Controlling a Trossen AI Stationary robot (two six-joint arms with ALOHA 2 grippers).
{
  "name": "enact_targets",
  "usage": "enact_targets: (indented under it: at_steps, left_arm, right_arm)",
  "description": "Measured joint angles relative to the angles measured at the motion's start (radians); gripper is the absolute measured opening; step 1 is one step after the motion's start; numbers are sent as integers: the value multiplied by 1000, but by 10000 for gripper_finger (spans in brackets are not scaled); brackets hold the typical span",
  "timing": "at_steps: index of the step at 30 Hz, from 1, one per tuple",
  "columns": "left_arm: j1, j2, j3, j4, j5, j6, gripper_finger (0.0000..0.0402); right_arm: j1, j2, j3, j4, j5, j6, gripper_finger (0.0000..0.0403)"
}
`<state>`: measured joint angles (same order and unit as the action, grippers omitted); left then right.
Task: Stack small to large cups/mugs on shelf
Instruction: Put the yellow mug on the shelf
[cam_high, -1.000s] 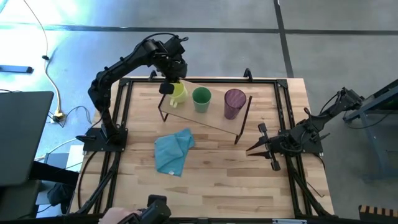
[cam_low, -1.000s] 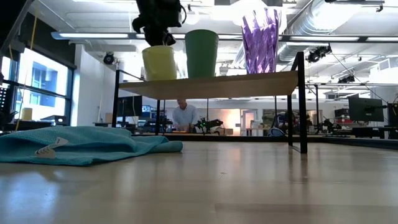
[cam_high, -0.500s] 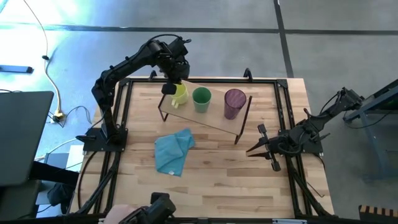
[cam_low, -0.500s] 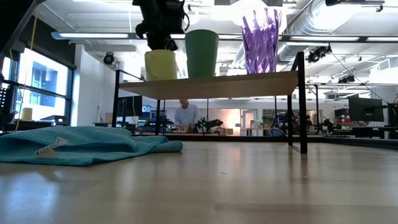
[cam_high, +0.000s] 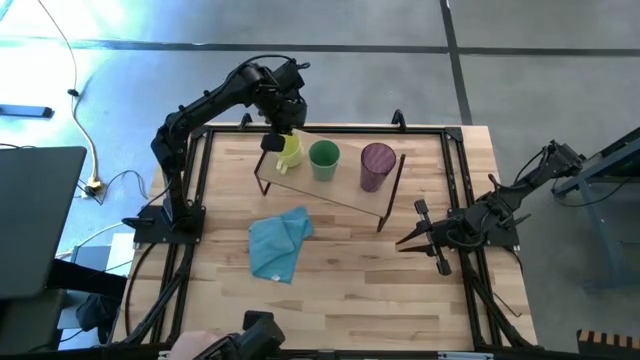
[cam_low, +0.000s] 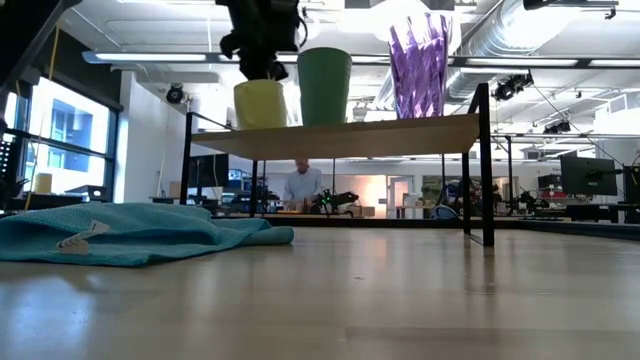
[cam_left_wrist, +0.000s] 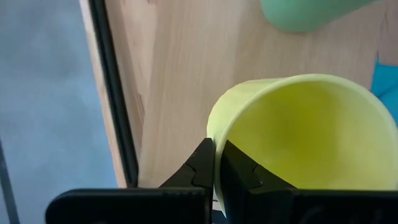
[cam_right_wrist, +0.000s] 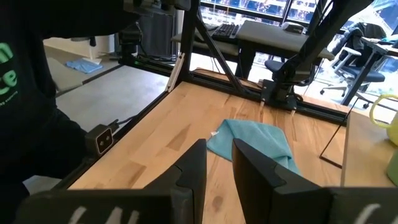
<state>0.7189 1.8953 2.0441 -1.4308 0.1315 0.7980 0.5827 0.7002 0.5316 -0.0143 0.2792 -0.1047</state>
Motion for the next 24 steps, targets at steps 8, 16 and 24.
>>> enact_targets:
  at_steps: [8, 16, 24]
  left_arm:
    - [-7, 7, 1, -10, -22, -5, 0]
    - [-7, 8, 1, -10, -27, -20, 5]
    - [-7, 10, 1, -6, -31, -44, 29]
  right_arm:
    - [0, 4, -8, -5, 0, 21, 67]
    - [0, 8, -8, -5, -1, 19, 67]
    - [0, 8, -8, -5, -2, 20, 67]
